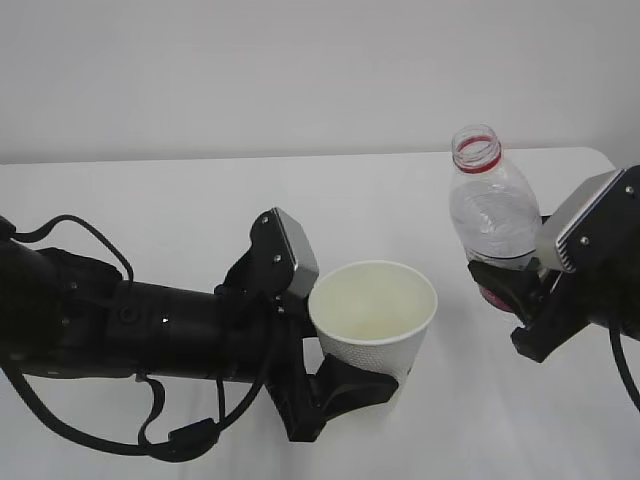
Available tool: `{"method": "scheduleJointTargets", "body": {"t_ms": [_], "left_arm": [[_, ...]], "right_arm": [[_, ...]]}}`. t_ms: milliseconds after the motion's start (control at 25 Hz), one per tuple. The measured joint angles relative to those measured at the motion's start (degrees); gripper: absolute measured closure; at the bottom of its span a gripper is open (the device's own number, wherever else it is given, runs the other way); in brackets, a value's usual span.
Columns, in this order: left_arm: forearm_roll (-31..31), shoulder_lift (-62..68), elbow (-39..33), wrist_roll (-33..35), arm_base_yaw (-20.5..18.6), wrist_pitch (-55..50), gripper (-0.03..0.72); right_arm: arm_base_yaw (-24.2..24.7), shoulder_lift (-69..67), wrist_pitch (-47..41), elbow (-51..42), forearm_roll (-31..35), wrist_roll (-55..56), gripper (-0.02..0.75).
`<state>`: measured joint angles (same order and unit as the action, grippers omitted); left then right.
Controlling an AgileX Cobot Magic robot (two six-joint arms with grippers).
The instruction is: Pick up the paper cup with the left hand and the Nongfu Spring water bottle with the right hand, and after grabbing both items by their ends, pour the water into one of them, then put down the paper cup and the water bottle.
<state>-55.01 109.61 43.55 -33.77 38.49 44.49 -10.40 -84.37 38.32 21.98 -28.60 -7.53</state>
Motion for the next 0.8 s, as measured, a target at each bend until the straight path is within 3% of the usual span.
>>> {"method": "scheduleJointTargets", "body": {"t_ms": [280, 800], "left_arm": [[-0.58, 0.00, 0.00, 0.00, 2.34, -0.10, 0.145], [-0.47, 0.00, 0.00, -0.12, 2.34, -0.45, 0.145]], "right_arm": [[0.00, 0.00, -1.44, 0.00, 0.00, -4.22, 0.262], [0.00, 0.00, -2.36, 0.00, 0.23, -13.85, 0.262]]}}
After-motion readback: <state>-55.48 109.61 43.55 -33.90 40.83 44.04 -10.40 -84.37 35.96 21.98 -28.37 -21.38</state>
